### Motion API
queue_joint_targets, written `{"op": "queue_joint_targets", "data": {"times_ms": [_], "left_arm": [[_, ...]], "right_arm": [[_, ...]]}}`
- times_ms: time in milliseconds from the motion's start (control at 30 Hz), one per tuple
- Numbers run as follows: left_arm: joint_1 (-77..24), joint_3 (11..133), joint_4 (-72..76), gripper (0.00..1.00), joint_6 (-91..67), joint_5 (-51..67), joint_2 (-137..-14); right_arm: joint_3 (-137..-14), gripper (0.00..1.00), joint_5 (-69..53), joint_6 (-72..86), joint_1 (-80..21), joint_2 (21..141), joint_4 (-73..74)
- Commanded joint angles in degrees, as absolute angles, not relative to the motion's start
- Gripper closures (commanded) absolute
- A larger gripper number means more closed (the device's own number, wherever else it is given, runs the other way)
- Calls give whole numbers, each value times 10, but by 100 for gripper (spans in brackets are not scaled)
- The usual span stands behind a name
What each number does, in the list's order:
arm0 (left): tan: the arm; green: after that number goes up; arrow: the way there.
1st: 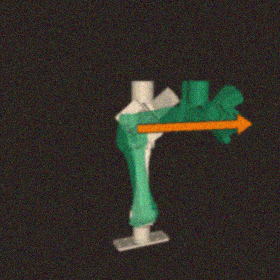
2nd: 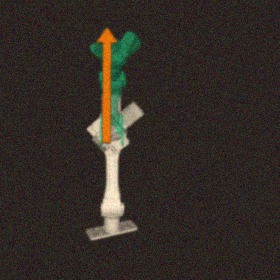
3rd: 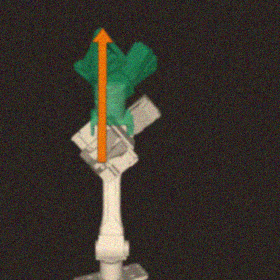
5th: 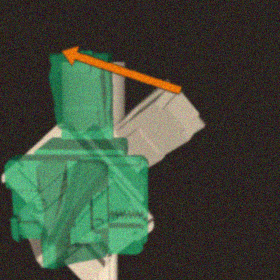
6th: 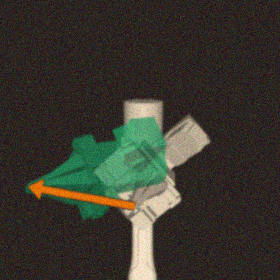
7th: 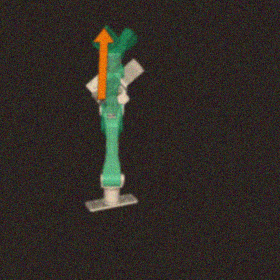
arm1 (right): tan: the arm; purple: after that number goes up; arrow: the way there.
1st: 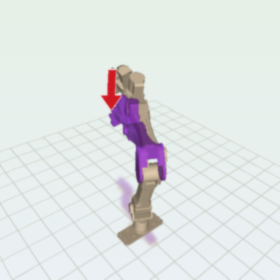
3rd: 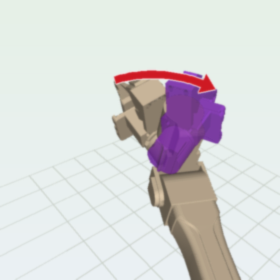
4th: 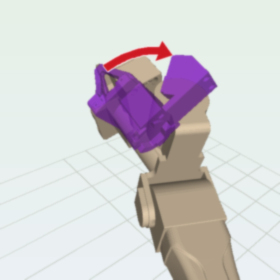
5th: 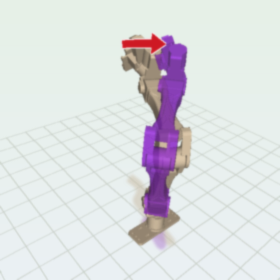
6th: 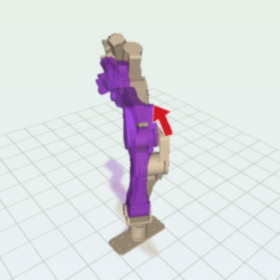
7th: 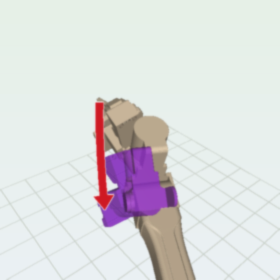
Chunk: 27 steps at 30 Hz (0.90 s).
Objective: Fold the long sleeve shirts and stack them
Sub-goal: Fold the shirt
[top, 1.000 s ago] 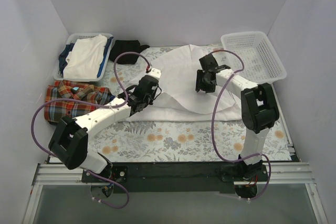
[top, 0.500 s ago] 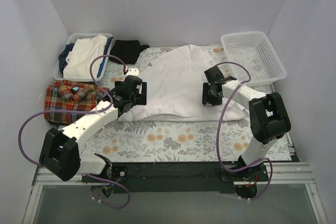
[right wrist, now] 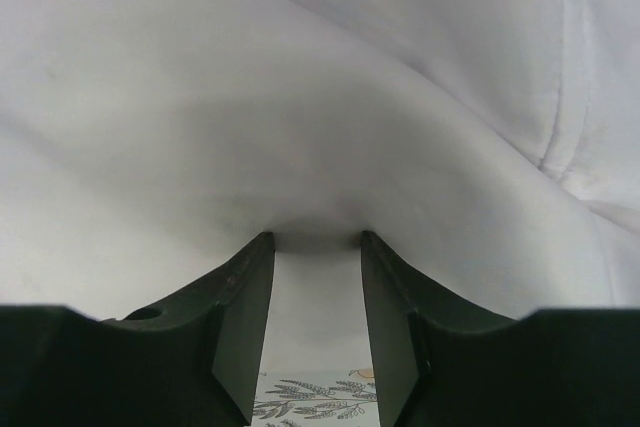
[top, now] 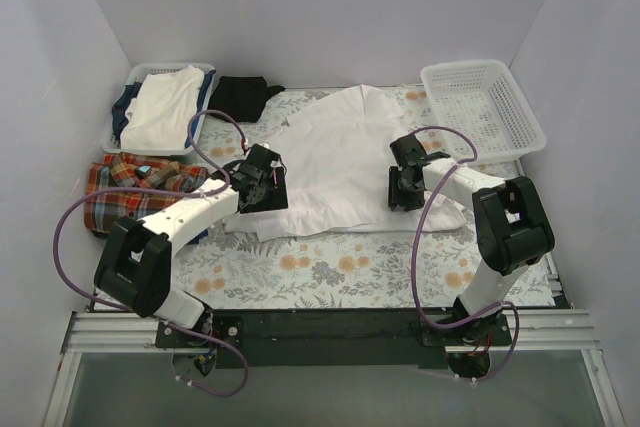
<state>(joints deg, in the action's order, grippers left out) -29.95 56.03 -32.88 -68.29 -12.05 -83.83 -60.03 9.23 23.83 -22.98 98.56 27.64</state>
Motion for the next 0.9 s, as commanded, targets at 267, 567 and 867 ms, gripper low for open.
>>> {"op": "queue_joint_targets", "data": {"times_ms": [267,567,867], "left_arm": [[-276,591,-381,48,-733,-74,-932],[-276,613,-413,86,-725,-108,-949],[-276,697,-462,100,-715,-177,-915]], "right_arm": [[-592,53,91,243,-229,983,275],[-599,53,91,243,-229,985,277],[-597,54,94,249,-229,989,279]]}}
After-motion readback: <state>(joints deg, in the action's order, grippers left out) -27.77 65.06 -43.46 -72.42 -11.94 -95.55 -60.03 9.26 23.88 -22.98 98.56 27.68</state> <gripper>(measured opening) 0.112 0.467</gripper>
